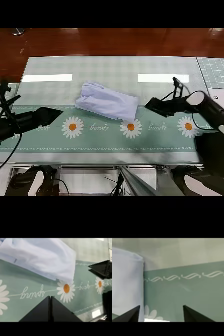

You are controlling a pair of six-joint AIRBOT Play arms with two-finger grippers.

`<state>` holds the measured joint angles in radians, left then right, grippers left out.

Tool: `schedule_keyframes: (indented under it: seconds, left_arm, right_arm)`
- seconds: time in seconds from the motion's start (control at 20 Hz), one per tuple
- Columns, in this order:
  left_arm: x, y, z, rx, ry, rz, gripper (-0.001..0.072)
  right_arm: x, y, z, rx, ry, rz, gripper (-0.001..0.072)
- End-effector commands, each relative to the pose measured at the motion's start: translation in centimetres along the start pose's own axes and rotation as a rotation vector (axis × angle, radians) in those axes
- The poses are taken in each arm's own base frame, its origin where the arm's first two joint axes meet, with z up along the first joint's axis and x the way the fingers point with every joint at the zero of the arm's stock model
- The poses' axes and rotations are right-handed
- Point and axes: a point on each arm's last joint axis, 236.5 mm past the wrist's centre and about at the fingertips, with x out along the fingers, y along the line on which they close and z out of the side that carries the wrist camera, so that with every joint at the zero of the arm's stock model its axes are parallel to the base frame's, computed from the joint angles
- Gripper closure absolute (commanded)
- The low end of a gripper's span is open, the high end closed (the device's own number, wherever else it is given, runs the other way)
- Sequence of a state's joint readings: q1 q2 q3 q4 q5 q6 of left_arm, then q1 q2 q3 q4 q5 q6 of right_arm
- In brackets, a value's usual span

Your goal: Fold the shirts.

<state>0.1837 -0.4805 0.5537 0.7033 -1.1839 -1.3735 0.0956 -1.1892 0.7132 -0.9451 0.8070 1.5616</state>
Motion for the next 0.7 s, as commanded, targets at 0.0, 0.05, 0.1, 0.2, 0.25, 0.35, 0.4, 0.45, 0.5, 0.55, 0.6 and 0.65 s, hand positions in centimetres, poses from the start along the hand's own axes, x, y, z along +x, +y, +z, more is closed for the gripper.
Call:
schedule_keyframes:
  seconds: [0.0, 0.05, 0.1, 0.2, 0.25, 0.35, 0.4, 0.45, 0.5, 0.55, 0.6, 0.65]
  left_arm:
    - [1.0, 1.3, -1.5, -0.047, 0.035, 0.004, 0.069]
    - [1.1, 1.5, -1.8, -0.061, 0.04, 0.004, 0.069]
    - [1.2, 1.5, -1.9, -0.07, 0.043, 0.003, 0.069]
    - [1.2, 1.3, -1.8, -0.073, 0.041, -0.007, 0.069]
    - [1.2, 1.3, -1.8, -0.073, 0.04, -0.007, 0.069]
    - [1.2, 1.3, -1.7, -0.073, 0.034, -0.006, 0.069]
    - [1.2, 1.4, -1.6, -0.073, 0.029, -0.004, 0.069]
    - [1.3, 1.4, -1.4, -0.073, 0.023, -0.003, 0.069]
    - [1.3, 1.4, -1.4, -0.073, 0.023, -0.003, 0.069]
    - [1.3, 1.4, -1.4, -0.073, 0.023, -0.003, 0.069]
    - [1.3, 1.4, -1.4, -0.073, 0.023, -0.003, 0.069]
    - [1.3, 1.4, -1.4, -0.068, 0.023, -0.002, 0.069]
  right_arm:
    - [4.0, 1.6, -2.9, 0.055, 0.094, 0.096, 0.0093]
    - [4.6, 2.3, -2.8, 0.059, 0.125, 0.116, 0.0093]
    - [5.1, 3.0, -2.5, 0.051, 0.147, 0.137, 0.0093]
    - [6.1, 4.0, -1.9, 0.04, 0.181, 0.157, 0.0093]
    - [6.7, 4.8, -2.0, 0.024, 0.199, 0.17, 0.0093]
    - [8.0, 6.1, -2.3, -0.012, 0.243, 0.184, 0.0093]
    - [8.4, 6.8, -2.4, -0.029, 0.26, 0.192, 0.0101]
    - [8.4, 7.7, -2.4, -0.052, 0.275, 0.203, 0.0225]
    - [8.1, 8.8, -2.3, -0.105, 0.285, 0.227, 0.0574]
    - [7.5, 10.1, -1.7, -0.172, 0.278, 0.257, 0.0682]
    - [6.6, 11.4, -1.0, -0.21, 0.279, 0.277, 0.0682]
    - [5.3, 12.7, 0.0, -0.267, 0.274, 0.291, 0.0682]
